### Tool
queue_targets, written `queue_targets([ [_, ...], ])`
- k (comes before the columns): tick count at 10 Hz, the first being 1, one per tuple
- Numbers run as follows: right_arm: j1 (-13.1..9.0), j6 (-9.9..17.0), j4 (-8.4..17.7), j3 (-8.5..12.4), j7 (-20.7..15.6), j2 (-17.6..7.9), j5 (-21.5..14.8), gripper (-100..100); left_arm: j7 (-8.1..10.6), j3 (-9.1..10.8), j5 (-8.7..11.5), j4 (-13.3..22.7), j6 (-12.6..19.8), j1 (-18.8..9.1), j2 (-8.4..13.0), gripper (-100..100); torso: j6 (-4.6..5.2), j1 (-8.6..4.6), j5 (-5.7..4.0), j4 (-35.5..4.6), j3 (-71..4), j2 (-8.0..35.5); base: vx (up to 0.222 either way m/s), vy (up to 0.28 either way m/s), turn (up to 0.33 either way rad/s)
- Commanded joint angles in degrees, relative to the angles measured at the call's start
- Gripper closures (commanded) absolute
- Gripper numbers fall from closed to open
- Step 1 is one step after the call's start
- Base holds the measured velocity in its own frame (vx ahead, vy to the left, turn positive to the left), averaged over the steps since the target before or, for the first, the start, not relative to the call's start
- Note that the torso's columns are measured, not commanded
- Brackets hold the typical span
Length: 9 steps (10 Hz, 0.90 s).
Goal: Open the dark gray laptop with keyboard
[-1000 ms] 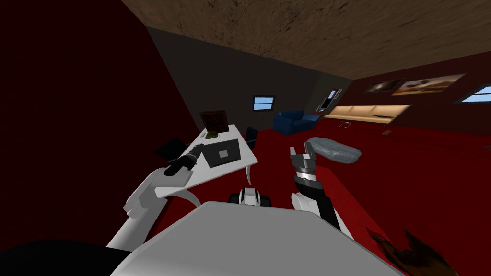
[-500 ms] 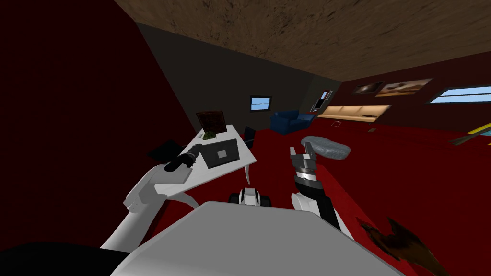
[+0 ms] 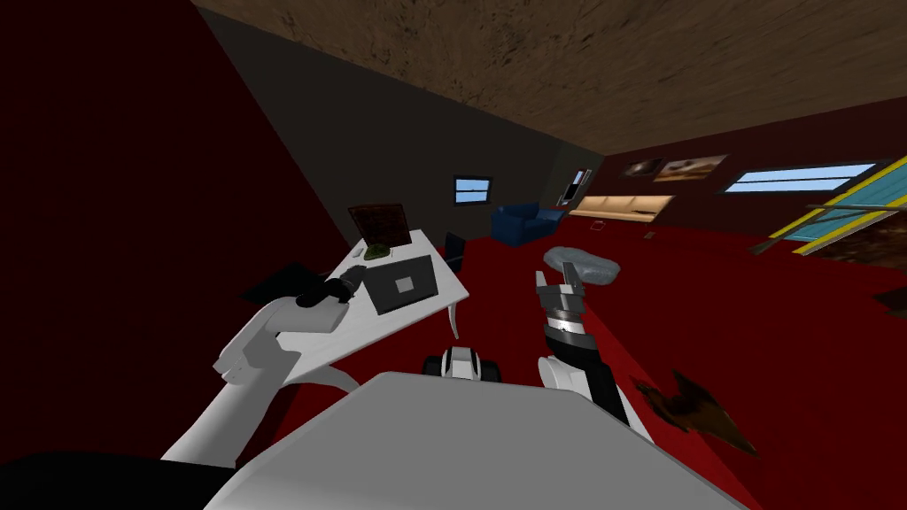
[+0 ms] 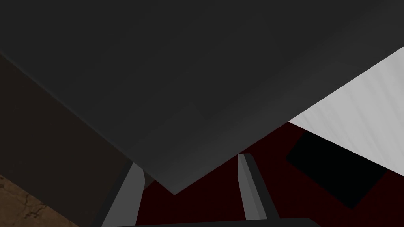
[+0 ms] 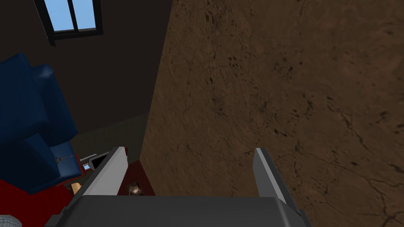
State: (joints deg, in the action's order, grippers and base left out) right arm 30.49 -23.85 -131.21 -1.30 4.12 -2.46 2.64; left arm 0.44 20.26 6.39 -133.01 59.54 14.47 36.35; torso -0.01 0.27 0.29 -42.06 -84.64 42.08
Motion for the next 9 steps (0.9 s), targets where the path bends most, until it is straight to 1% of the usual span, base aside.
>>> queue_targets([
  [1,0.01,0.00,0.00,0.00,0.00,0.00,0.00,0,1.07,1.20,1.58,1.21,4.11,-1.53,1.91,100,-0.16,0.00,0.10,0.09,0.05,0.03,-0.022,0.004,-0.242],
  [2,-0.01,0.00,0.00,0.00,0.00,0.00,0.00,0,1.07,1.20,1.58,1.21,5.63,-1.53,1.91,100,0.09,-0.02,-0.01,-0.01,0.01,0.04,-0.030,0.011,-0.127],
  [3,0.00,0.00,0.00,0.00,0.00,0.00,0.00,0,1.07,1.20,1.58,1.21,7.13,-1.53,1.91,100,-0.01,-0.12,-0.07,-0.05,0.02,0.06,-0.007,0.011,-0.014],
  [4,0.01,0.00,0.00,0.00,0.00,0.00,0.00,0,1.08,1.19,1.18,0.77,6.00,-2.07,1.98,100,-0.16,-0.13,-0.01,-0.01,0.09,0.14,0.000,0.000,0.000],
  [5,0.01,0.00,0.00,0.00,0.00,0.00,0.00,0,1.56,1.82,2.36,1.96,8.87,-2.83,2.77,100,-0.10,-0.09,-0.06,-0.08,0.10,0.16,-0.019,0.034,-0.169],
  [6,-0.01,0.00,0.00,0.00,0.00,0.00,0.00,0,1.56,1.82,2.36,1.96,8.87,-2.83,2.77,100,0.06,0.05,-0.07,-0.10,0.05,0.12,-0.023,0.052,-0.158],
  [7,0.00,0.00,0.00,0.00,0.00,0.00,0.00,0,2.00,2.40,3.57,3.29,11.24,-3.49,3.51,100,0.02,0.04,-0.06,-0.09,0.03,0.07,-0.023,0.064,-0.200],
  [8,0.00,0.00,0.00,0.00,0.00,0.00,0.00,0,2.45,2.99,4.79,4.61,12.81,-4.16,4.25,100,0.07,0.08,-0.01,-0.04,-0.01,-0.02,-0.040,0.086,-0.317],
  [9,-0.01,0.00,0.00,0.00,0.00,-0.01,0.00,0,2.45,2.99,4.79,4.61,13.95,-4.16,4.25,100,0.20,0.15,0.04,0.01,-0.10,-0.16,-0.039,0.067,-0.173],
])
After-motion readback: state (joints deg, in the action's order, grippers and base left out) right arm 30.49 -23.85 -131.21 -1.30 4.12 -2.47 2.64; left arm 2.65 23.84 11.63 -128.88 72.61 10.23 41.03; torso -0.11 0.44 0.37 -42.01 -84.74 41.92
